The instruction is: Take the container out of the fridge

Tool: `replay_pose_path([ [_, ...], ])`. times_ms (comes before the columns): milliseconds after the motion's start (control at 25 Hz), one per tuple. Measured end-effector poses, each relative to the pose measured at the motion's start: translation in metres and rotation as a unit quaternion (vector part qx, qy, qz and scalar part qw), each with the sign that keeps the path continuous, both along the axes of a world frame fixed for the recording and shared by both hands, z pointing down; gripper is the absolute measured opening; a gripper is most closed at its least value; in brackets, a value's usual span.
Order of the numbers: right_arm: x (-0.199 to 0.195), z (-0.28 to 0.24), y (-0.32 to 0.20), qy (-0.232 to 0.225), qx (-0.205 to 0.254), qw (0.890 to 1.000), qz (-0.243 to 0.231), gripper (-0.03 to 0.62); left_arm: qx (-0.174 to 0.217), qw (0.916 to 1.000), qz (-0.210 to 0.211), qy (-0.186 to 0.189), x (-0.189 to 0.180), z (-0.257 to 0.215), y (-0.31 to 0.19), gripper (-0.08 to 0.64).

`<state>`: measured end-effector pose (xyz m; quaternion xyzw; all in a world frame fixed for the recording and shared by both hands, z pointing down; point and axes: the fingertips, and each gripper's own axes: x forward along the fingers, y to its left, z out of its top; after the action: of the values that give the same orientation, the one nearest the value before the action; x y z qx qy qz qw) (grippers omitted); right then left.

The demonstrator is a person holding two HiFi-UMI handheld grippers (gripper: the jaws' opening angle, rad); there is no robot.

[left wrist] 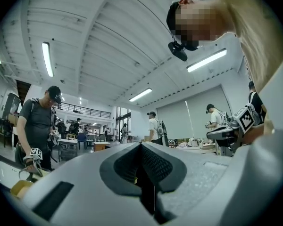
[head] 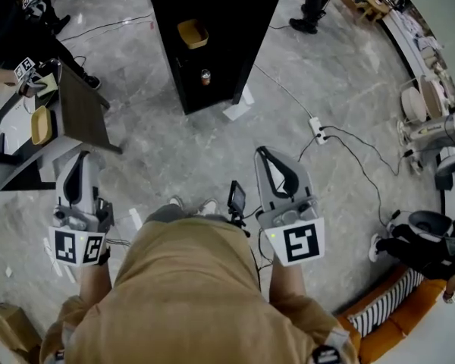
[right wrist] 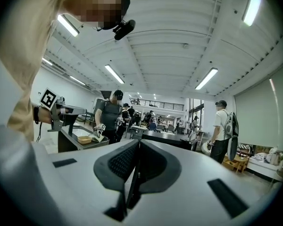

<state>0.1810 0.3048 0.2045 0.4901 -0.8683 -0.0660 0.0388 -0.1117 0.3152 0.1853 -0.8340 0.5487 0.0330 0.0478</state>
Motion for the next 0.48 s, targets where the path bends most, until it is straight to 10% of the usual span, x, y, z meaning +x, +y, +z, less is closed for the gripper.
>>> replay_pose_path([
  [480, 0.017, 0.000, -0.028, -0.005, -0.003, 1.000, -0.002, 0.003, -0.010, 0.9999, -0.004, 0.002, 0.017, 0.008, -0.024, 0.001],
])
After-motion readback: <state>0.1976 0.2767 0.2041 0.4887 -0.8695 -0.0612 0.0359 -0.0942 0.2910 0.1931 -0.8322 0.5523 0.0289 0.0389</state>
